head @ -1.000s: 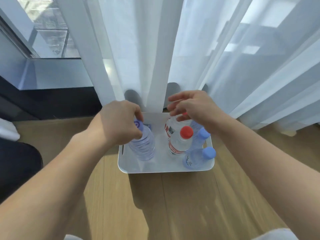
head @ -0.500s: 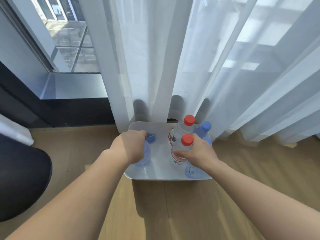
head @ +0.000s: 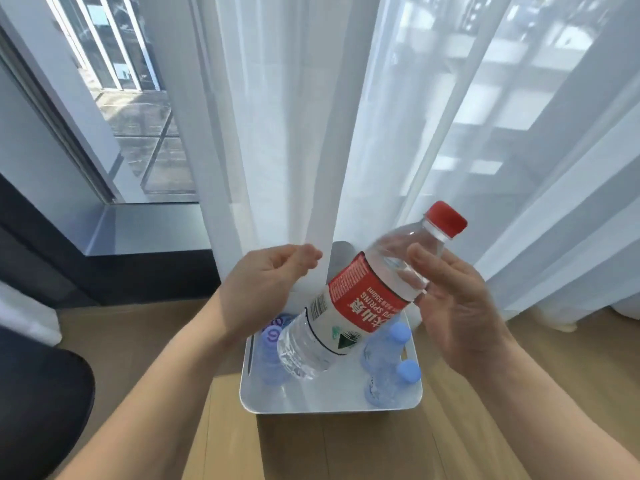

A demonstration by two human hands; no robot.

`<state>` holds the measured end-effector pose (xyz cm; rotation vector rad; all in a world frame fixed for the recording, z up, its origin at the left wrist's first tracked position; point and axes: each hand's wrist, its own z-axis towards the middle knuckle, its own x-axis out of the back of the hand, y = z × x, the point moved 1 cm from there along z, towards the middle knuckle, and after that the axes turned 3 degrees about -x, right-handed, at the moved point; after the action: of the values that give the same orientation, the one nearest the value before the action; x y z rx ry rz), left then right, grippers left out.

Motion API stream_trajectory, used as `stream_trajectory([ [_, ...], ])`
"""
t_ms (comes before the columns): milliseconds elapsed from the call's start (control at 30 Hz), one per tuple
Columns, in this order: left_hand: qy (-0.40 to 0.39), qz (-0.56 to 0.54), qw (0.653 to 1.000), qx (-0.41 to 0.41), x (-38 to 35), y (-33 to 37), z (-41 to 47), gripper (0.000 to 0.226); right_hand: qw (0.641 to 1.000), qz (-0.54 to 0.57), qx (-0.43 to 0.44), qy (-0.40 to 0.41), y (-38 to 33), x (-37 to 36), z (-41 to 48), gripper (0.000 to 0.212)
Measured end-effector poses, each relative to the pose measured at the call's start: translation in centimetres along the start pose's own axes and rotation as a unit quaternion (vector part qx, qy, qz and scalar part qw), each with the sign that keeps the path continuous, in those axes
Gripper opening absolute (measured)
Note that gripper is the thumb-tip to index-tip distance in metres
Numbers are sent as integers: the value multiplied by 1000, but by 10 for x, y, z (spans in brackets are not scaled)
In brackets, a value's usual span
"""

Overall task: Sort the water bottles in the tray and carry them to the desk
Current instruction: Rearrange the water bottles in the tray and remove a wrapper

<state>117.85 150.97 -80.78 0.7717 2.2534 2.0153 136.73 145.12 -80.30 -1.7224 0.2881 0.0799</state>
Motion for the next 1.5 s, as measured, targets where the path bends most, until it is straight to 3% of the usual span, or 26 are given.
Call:
stream_trajectory([
  [100, -93, -101, 990, 9, -15, 24, -13, 42, 977, 213, -19, -4, -15, -15, -5, 29],
  [167, -108, -123, 987, -4, -23, 34, -20, 36, 961, 269, -64, -3, -21, -17, -8, 36],
  [267, -84, -121, 989, -27, -30, 39, -25, 24, 968, 241, -75, -9, -30, -12, -5, 39],
  [367, 1, -81, 995, -51, -32, 38, -27, 16, 973, 224, -50, -14, -34, -10, 3, 31],
  [500, 48, -132, 989, -46, -32, 43, -33, 12, 979, 202, -27, -13, -33, -9, 7, 27],
  [633, 20, -129, 991, 6, -33, 42, -34, 22, 975, 218, -34, -27, -29, -9, 7, 13],
  [733, 17, -162, 985, 56, -36, 39, -31, 11, 969, 239, -41, -37, -26, -8, 10, 11],
  [867, 14, -174, 982, 68, -32, 40, -30, 12, 982, 181, -38, -17, -22, -8, 15, 15],
  [967, 4, -182, 981, 65, -20, 37, -30, 28, 988, 139, -58, 39, -23, -9, 17, 27],
  [1167, -101, -185, 978, 10, -3, 34, -36, 21, 982, 58, -37, 175, -24, -3, 17, 31],
  [1300, -161, -108, 980, -36, -5, 38, -39, 21, 974, 14, -27, 225, -17, -4, 21, 38],
  [1367, -112, -30, 991, -68, -6, 39, -39, 26, 972, -16, -20, 233, -17, -4, 21, 37],
  [1433, 46, 41, 993, -97, -3, 34, -36, 32, 971, -40, -18, 233, -18, -4, 19, 34],
  [1500, 173, 34, 982, -73, -3, 30, -31, 28, 973, -52, -18, 225, -18, -5, 18, 29],
])
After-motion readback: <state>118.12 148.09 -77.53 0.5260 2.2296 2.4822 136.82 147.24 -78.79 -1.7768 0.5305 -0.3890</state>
